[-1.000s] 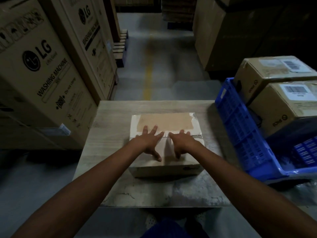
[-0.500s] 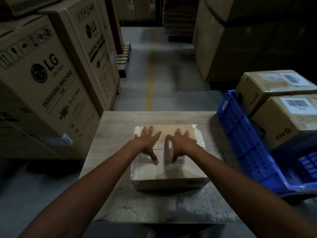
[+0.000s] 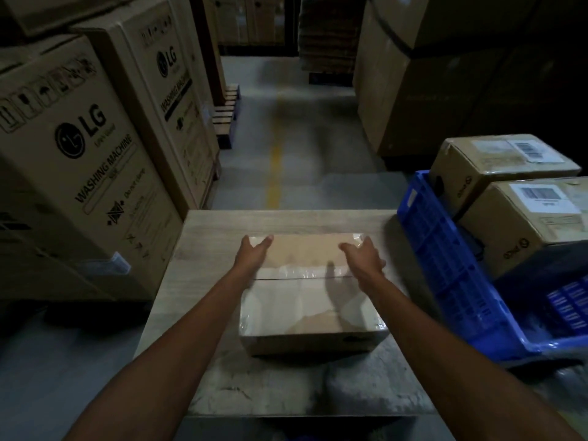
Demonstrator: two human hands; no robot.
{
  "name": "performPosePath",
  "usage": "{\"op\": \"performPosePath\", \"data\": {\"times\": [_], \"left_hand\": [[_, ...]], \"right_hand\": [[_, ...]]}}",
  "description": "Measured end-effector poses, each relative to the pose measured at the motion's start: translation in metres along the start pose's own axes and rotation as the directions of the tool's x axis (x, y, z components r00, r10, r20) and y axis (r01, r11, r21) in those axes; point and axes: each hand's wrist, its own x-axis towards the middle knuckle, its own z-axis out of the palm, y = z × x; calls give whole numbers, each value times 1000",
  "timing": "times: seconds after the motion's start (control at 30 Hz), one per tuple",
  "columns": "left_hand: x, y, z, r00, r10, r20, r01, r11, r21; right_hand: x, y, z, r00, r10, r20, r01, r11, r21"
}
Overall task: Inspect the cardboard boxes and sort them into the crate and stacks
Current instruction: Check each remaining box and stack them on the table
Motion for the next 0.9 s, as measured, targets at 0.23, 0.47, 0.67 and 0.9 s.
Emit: {"op": "performPosePath", "data": {"times": [0.23, 0.47, 0.67, 0.9], "left_hand": [[15, 32, -23, 991, 56, -120, -68, 993, -101], [-74, 55, -24, 923, 198, -330, -231, 971, -64], [-100, 4, -23, 901, 350, -256, -327, 936, 129], [-93, 42, -39, 765, 644, -14, -495, 603, 625]], "right_hand": [[10, -11, -32, 992, 20, -121, 3, 982, 188], [-23, -17, -40, 960, -73, -271, 139, 962, 236], [-48, 24, -29, 979, -38, -201, 73, 983, 169], [-58, -17, -44, 892, -440, -98, 405, 878, -254]]}}
